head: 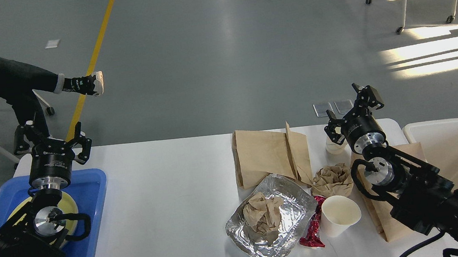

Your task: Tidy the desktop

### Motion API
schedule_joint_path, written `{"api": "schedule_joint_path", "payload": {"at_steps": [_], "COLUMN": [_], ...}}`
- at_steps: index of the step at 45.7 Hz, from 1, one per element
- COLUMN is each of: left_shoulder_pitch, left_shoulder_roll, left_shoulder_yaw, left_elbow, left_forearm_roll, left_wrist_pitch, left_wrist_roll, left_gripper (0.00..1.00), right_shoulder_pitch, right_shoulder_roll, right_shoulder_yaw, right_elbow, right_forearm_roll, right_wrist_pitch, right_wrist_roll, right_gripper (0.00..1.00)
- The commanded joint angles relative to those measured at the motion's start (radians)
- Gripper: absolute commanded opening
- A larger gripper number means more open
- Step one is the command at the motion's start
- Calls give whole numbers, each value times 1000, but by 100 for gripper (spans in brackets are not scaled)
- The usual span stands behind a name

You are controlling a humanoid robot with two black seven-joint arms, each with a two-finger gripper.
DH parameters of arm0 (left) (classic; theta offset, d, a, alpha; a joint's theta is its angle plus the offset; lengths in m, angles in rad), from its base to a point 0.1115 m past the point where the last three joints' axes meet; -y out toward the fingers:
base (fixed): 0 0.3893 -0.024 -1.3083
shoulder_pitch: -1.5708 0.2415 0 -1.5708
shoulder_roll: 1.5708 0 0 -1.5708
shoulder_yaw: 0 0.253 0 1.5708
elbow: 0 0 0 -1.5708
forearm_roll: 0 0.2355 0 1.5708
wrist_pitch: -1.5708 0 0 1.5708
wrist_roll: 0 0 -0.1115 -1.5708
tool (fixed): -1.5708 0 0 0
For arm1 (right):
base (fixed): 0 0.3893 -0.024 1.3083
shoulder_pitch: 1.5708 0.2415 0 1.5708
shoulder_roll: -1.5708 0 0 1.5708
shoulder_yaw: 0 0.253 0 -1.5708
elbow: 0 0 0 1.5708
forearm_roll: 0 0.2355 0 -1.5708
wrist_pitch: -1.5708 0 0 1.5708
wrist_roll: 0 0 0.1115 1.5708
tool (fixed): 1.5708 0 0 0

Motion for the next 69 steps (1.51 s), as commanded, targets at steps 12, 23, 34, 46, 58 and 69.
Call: {"api": "schedule_joint_path", "payload": {"at_steps": [12, 23, 34, 46, 58, 69], "left_shoulder_pitch": [0, 0, 0, 0, 0, 0], "left_shoulder_roll": [0, 0, 0, 0, 0, 0], "left_shoulder_yaw": [0, 0, 0, 0, -2, 0], "left_elbow": [0, 0, 0, 0, 0, 0], "left_forearm_roll": [-1, 1, 1, 1, -1, -1], "left_wrist_pitch": [0, 0, 0, 0, 0, 0], "left_wrist_roll": [0, 0, 0, 0, 0, 0], "left_gripper": [97, 97, 97, 97, 97, 97], "right_shoulder_pitch": [0, 0, 3, 20, 55, 57], "right_shoulder_roll": [0, 0, 11, 23, -2, -11], "right_shoulder_yaw": [0, 1, 11, 6, 15, 18], "right_elbow": [0, 0, -6, 5, -3, -5], "right_forearm_roll": [0, 0, 0, 0, 0, 0], "right_wrist_pitch": [0, 0, -11, -9, -11, -11], "right_wrist_roll": [0, 0, -6, -11, -11, -11], "right_gripper": [100, 100, 100, 100, 100, 100]}}
